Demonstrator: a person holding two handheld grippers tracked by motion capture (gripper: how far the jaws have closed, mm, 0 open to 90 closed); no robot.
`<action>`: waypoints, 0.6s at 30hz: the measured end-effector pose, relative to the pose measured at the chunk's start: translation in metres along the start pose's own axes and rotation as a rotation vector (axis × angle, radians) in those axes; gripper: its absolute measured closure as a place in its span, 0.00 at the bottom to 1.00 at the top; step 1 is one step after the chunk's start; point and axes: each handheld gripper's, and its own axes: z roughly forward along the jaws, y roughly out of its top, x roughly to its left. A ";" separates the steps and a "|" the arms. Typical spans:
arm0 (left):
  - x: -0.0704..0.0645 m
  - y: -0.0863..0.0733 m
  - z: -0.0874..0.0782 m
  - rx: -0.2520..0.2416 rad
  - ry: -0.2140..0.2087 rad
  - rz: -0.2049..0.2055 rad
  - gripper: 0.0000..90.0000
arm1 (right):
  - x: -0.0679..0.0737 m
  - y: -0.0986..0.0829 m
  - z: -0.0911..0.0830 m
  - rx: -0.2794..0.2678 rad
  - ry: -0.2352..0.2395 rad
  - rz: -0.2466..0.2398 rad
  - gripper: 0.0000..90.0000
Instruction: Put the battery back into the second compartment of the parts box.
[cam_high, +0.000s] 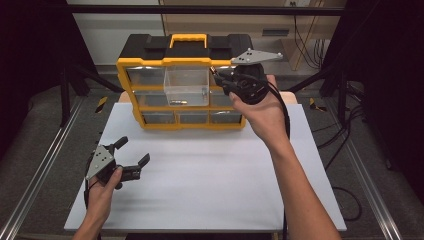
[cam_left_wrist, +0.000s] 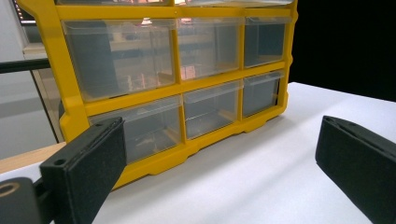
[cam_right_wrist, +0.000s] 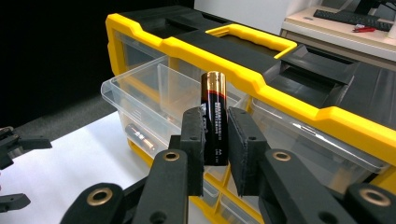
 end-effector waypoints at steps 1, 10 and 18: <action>0.000 0.000 0.000 0.000 0.000 0.000 0.02 | 0.000 0.000 0.000 0.001 0.001 0.002 0.86; 0.000 0.000 0.000 -0.001 0.000 -0.001 0.02 | 0.002 0.005 0.003 -0.009 0.007 0.002 0.86; 0.000 0.000 0.000 -0.006 0.002 -0.006 0.02 | 0.006 0.009 0.005 -0.016 0.015 -0.001 0.86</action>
